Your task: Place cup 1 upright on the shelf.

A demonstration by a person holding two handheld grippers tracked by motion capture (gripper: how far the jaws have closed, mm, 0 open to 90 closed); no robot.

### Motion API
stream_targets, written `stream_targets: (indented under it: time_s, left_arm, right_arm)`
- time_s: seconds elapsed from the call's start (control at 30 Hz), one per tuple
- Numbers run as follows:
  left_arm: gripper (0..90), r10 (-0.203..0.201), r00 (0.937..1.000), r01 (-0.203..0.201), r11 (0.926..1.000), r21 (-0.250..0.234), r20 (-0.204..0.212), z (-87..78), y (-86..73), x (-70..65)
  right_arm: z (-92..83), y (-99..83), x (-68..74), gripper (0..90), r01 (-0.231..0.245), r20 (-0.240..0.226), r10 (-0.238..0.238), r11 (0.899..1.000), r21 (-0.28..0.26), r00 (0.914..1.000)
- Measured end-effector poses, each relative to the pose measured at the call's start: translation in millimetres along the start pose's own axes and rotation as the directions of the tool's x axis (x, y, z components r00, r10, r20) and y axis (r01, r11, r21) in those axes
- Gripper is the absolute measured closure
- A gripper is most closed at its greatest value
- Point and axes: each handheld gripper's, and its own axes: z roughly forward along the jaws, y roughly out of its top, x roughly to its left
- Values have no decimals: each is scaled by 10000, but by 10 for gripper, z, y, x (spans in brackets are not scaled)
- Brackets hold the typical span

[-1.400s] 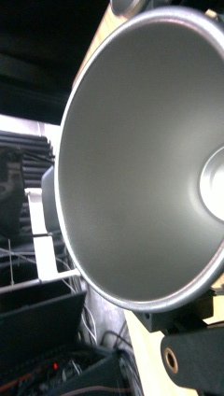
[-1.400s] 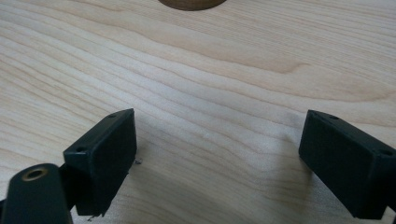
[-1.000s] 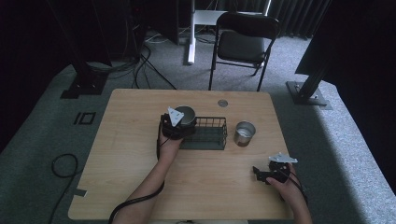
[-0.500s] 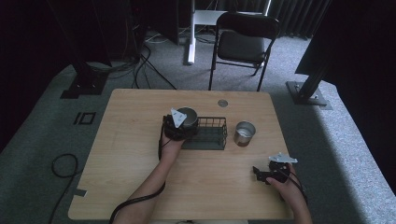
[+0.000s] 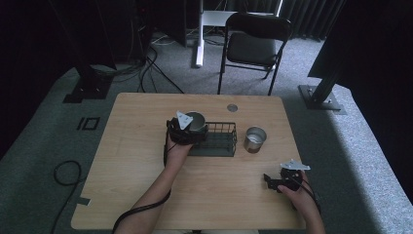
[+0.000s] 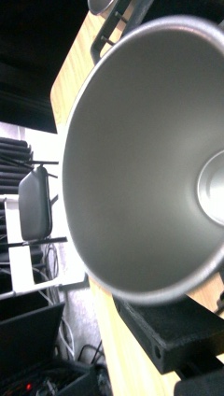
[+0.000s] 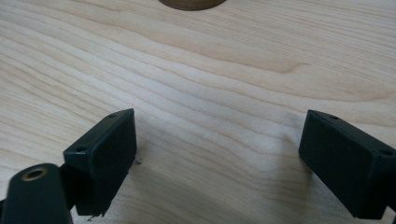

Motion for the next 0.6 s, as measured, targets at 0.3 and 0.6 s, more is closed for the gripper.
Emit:
stream_targets:
  time_s: [0.3,0.6]
  left_arm:
    - [3,421,9984,-429,9989,196,382,-90,-2,34]
    - [3,610,9971,-623,9977,271,451,-214,-13,56]
  right_arm:
    - [0,-1,0,109,-3,1,3,10000,2,10000]
    - [0,-1,-1,110,4,2,-4,10000,-4,10000]
